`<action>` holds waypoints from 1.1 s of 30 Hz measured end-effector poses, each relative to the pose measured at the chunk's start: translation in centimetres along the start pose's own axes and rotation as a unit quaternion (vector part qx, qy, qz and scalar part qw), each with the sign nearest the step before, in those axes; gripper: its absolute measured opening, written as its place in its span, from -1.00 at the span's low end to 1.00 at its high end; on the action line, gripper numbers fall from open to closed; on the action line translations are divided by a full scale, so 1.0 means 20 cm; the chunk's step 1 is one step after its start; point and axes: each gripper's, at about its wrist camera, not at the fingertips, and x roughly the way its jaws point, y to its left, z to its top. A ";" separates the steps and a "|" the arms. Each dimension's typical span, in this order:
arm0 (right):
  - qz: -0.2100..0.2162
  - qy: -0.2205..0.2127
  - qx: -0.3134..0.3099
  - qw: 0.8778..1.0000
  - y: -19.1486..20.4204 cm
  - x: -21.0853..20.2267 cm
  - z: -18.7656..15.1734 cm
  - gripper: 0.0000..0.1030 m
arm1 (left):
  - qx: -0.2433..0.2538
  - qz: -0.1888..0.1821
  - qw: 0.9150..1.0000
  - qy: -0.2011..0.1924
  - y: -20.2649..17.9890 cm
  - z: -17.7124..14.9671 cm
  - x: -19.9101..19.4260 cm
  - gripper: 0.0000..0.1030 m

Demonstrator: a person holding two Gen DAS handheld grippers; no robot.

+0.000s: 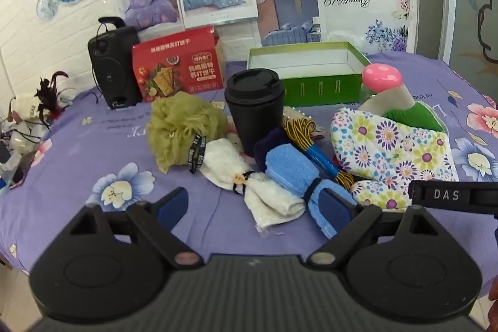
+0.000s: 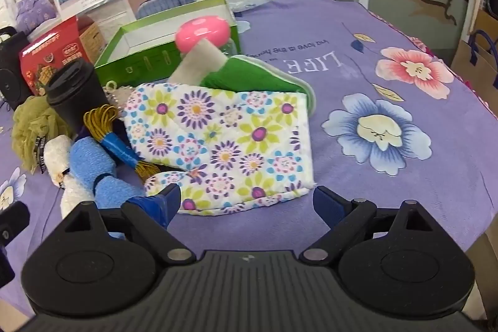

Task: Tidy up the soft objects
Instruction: 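Move left tool to white towel roll while right tool approaches floral oven mitt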

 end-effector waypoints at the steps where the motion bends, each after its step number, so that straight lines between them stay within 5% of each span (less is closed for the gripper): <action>1: 0.001 0.000 -0.003 1.000 0.01 0.00 0.00 0.54 | -0.006 -0.006 1.000 0.001 0.01 0.00 0.00 0.77; 14: -0.004 -0.004 -0.001 1.000 -0.02 -0.01 0.00 0.53 | -0.012 -0.020 0.999 0.024 0.07 -0.04 0.08 0.77; 28: -0.030 0.004 0.023 0.999 -0.33 0.00 -0.07 0.53 | -0.004 0.017 0.998 0.066 0.27 -0.09 0.29 0.77; 33: 0.003 0.006 0.030 1.000 -0.30 0.05 -0.04 0.53 | 0.018 -0.001 0.999 0.049 0.21 -0.07 0.25 0.77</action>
